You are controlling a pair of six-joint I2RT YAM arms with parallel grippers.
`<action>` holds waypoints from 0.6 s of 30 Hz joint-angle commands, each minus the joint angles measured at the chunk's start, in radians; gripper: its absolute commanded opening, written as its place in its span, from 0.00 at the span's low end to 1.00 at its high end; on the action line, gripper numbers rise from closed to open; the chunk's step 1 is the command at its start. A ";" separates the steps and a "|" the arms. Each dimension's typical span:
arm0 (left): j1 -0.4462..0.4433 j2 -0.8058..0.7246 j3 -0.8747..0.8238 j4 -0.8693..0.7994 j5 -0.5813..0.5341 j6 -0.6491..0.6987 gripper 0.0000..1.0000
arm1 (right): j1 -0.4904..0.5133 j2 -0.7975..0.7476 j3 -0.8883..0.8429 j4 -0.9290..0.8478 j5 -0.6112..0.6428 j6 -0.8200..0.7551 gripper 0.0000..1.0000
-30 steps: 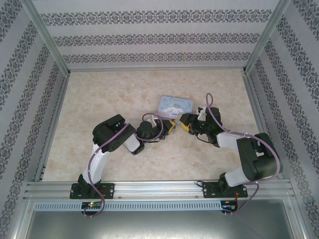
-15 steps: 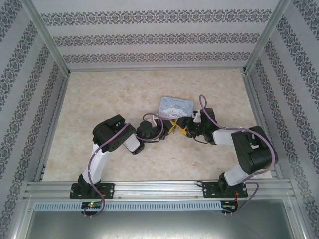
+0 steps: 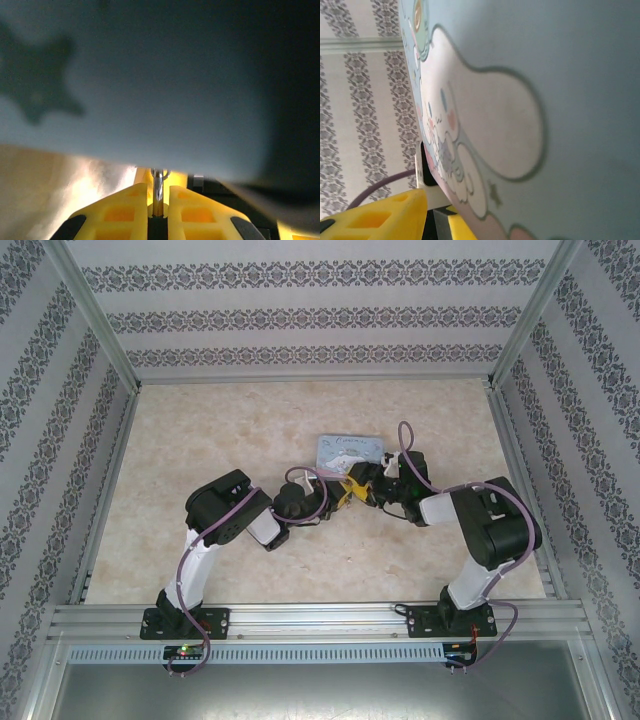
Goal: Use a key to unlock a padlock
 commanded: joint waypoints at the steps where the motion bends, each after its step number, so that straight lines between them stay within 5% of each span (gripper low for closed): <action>1: -0.010 -0.005 -0.002 0.009 0.064 0.019 0.00 | 0.034 0.055 0.003 0.133 -0.070 0.083 0.59; 18: -0.009 -0.001 0.009 -0.009 0.067 0.014 0.00 | 0.091 0.060 -0.016 0.143 -0.065 0.081 0.59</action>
